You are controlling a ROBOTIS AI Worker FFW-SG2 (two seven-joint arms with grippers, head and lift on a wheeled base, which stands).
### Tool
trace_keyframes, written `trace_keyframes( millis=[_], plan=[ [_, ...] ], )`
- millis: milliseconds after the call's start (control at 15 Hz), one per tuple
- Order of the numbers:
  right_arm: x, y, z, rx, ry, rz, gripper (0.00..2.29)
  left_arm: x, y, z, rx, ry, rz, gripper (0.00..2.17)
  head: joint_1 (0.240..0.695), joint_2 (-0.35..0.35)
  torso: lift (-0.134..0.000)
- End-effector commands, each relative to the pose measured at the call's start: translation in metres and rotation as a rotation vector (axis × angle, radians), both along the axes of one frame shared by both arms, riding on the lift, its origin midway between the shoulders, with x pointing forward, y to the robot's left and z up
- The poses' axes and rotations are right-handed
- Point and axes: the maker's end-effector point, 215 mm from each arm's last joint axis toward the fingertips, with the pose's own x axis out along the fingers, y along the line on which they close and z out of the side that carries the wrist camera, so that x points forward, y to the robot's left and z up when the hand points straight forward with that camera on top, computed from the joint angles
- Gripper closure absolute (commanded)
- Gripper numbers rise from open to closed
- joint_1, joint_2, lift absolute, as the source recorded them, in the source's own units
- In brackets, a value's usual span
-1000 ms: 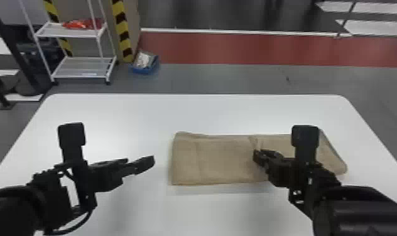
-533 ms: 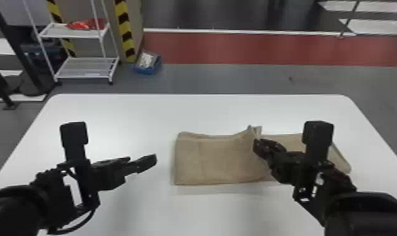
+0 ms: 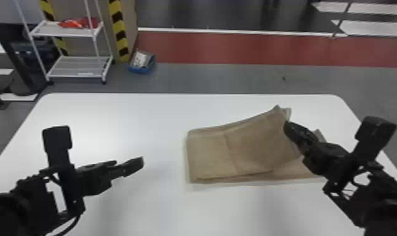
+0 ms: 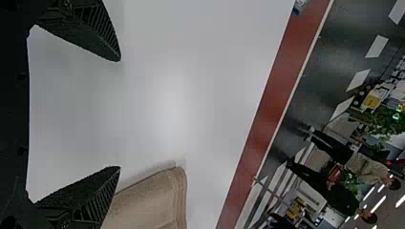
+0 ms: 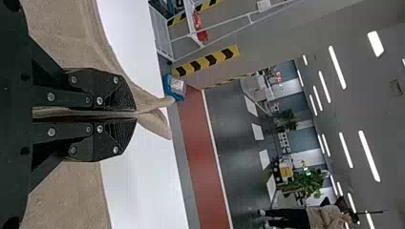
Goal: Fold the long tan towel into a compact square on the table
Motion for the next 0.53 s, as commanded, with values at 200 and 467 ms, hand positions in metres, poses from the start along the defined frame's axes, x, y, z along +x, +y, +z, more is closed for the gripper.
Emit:
trace_keyframes(
  millis=[200,467],
  plan=[
    [-0.012,-0.02,-0.023,0.023,0.045,-0.028,1.06,-0.002,-0.012,-0.003,0.002,0.005,-0.014,0.08,0.695,-0.106,-0.125],
    [-0.017,-0.077,0.004,0.082,0.023,-0.117,1.06,-0.007,-0.01,-0.009,0.009,0.016,-0.013,0.09,0.695,-0.144,-0.125]
  ],
)
